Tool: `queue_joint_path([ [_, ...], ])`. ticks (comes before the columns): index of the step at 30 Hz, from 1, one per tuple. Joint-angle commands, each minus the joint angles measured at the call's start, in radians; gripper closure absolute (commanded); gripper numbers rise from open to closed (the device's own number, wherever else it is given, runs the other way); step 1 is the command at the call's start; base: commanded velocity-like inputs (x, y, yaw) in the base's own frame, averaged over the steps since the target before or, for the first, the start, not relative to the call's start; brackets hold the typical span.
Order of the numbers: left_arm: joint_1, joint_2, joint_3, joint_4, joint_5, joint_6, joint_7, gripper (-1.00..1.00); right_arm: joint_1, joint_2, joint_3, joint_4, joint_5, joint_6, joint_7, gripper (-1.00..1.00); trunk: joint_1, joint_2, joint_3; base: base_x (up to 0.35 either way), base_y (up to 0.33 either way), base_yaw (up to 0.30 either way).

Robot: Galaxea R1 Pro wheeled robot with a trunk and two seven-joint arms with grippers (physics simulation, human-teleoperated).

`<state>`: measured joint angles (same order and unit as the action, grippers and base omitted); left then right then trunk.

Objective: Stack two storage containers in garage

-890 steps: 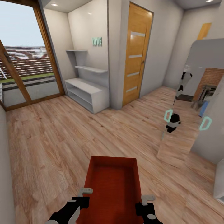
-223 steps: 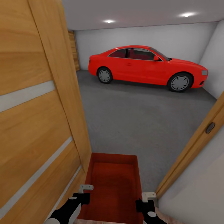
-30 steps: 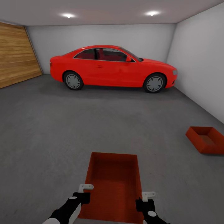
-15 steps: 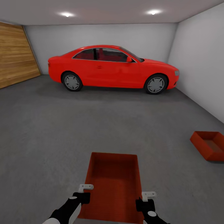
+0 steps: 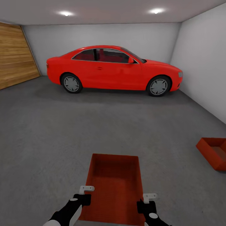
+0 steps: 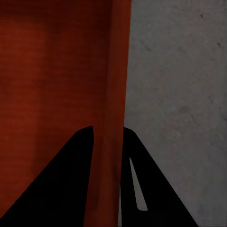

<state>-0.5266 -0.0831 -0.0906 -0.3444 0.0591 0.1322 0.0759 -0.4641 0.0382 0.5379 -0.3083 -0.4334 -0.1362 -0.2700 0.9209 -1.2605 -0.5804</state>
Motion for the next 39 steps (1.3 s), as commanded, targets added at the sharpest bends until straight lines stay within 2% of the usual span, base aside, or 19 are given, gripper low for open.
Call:
queue_joint_path([
  [1, -0.001, 0.002, -0.003, -0.005, 0.011, 0.006, 0.012, 1.00, -0.001, -0.001, 0.009, 0.061, -0.015, -0.003, -0.003, 1.00, 0.001, 0.000, -0.001, 0.322, 0.000, 0.000],
  [39, -0.001, 0.002, -0.004, -0.006, 0.011, 0.006, 0.012, 1.00, -0.001, -0.001, 0.008, 0.061, -0.015, -0.003, -0.003, 1.00, 0.001, 0.000, -0.001, 0.322, 0.000, 0.000],
])
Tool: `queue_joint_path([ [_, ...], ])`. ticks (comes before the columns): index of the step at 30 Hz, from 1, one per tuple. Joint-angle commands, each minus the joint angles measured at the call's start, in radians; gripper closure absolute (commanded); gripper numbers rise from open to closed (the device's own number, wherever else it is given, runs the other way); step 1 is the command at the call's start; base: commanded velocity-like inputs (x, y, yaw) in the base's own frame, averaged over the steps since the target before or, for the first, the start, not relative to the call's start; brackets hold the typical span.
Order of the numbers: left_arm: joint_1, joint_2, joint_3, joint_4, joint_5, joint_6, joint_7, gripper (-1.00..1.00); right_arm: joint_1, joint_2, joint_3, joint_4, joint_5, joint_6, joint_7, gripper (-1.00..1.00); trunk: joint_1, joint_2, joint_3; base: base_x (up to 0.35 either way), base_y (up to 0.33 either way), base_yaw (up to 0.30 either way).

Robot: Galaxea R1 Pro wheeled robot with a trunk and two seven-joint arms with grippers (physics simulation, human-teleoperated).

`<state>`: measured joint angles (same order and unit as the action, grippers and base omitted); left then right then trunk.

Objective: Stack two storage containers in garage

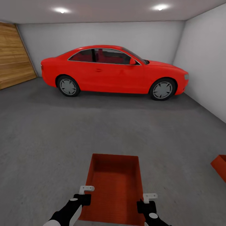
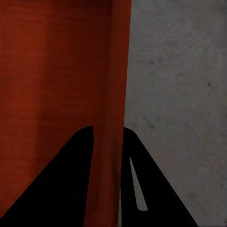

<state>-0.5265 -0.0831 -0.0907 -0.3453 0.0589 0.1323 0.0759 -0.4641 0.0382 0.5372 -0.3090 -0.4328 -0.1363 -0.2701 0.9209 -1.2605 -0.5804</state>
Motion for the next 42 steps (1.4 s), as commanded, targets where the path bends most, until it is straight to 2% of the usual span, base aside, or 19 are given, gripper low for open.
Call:
queue_joint_path([
  [1, -0.001, 0.002, -0.003, -0.005, 0.012, 0.006, 0.011, 1.00, -0.001, -0.001, 0.009, 0.062, -0.015, -0.003, -0.003, 1.00, 0.001, 0.000, -0.001, 0.322, 0.000, 0.000],
  [35, -0.001, 0.002, -0.003, -0.005, 0.012, 0.006, 0.008, 1.00, -0.001, -0.001, 0.009, 0.062, -0.015, -0.003, -0.003, 1.00, 0.001, 0.000, -0.001, 0.322, 0.000, 0.000],
  [42, -0.001, 0.003, -0.003, -0.007, 0.012, 0.007, 0.004, 1.00, -0.001, -0.001, 0.009, 0.062, -0.015, -0.003, -0.003, 1.00, 0.001, 0.000, -0.001, 0.106, 0.000, 0.000],
])
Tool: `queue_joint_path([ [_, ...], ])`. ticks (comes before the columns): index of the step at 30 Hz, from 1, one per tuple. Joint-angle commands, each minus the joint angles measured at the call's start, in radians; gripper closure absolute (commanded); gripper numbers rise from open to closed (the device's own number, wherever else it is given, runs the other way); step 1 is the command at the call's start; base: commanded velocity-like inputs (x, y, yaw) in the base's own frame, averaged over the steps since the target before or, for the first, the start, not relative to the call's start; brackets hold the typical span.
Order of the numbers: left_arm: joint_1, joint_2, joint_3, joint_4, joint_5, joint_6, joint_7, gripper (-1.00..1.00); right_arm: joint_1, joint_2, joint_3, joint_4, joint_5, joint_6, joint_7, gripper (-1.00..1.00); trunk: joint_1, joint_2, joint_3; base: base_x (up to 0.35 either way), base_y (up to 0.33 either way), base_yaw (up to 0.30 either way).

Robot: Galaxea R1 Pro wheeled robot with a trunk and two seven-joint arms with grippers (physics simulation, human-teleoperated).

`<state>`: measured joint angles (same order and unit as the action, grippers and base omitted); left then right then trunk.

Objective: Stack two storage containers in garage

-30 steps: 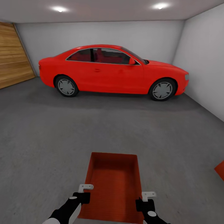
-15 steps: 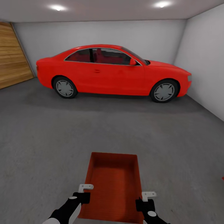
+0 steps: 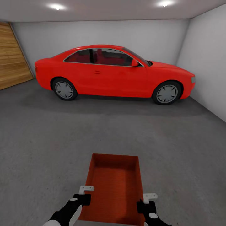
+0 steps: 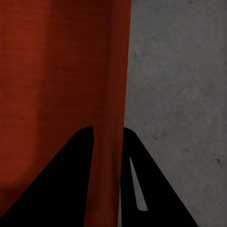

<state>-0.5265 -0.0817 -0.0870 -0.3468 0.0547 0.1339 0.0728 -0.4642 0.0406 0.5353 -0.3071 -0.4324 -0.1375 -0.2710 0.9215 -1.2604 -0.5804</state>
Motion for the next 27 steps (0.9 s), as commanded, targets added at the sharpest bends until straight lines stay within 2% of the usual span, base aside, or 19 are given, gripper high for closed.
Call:
queue_joint_path([
  [1, -0.001, 0.002, -0.007, -0.005, 0.016, 0.006, 0.007, 1.00, -0.001, -0.004, 0.011, 0.060, -0.016, -0.002, -0.002, 1.00, 0.000, -0.001, -0.001, 0.005, 0.000, 0.000],
  [11, -0.001, 0.002, -0.007, -0.004, 0.016, 0.006, 0.007, 1.00, -0.001, -0.004, 0.011, 0.060, -0.016, -0.002, -0.002, 1.00, 0.000, -0.001, -0.001, 0.001, 0.000, -0.013],
  [27, -0.001, 0.002, -0.007, -0.004, 0.016, 0.005, 0.007, 1.00, -0.001, -0.004, 0.011, 0.060, -0.016, -0.001, -0.002, 1.00, 0.000, -0.001, -0.001, 0.000, 0.000, -0.283],
])
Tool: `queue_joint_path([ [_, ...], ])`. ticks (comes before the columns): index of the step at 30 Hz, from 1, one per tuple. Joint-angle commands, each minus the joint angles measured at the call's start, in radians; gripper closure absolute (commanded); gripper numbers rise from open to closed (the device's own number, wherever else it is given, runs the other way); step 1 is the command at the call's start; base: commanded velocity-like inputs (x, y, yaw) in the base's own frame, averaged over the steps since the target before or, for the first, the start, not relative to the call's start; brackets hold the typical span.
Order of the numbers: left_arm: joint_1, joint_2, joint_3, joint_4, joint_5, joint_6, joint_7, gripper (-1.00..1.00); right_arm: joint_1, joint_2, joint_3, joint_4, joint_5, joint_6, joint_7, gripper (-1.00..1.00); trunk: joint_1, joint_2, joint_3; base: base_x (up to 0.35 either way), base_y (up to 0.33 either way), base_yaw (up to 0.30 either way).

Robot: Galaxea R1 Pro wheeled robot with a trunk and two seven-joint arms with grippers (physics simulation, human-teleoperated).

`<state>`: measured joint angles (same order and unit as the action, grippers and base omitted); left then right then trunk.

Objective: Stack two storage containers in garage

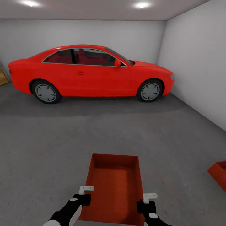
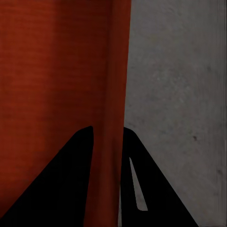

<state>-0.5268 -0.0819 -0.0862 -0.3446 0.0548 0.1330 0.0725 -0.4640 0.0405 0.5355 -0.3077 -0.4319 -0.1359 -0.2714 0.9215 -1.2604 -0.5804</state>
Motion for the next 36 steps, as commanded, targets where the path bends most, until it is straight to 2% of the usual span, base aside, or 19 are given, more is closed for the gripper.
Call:
queue_joint_path([
  [1, -0.001, 0.002, -0.007, -0.006, 0.016, 0.006, 0.007, 1.00, -0.001, -0.004, 0.011, 0.061, -0.016, -0.002, -0.002, 1.00, 0.000, -0.001, -0.001, 0.000, 0.000, -0.287],
  [36, -0.001, 0.001, -0.007, -0.003, 0.016, 0.007, 0.007, 1.00, -0.001, -0.004, 0.011, 0.061, -0.016, -0.002, -0.002, 1.00, 0.000, -0.001, -0.001, 0.000, 0.000, -0.287],
])
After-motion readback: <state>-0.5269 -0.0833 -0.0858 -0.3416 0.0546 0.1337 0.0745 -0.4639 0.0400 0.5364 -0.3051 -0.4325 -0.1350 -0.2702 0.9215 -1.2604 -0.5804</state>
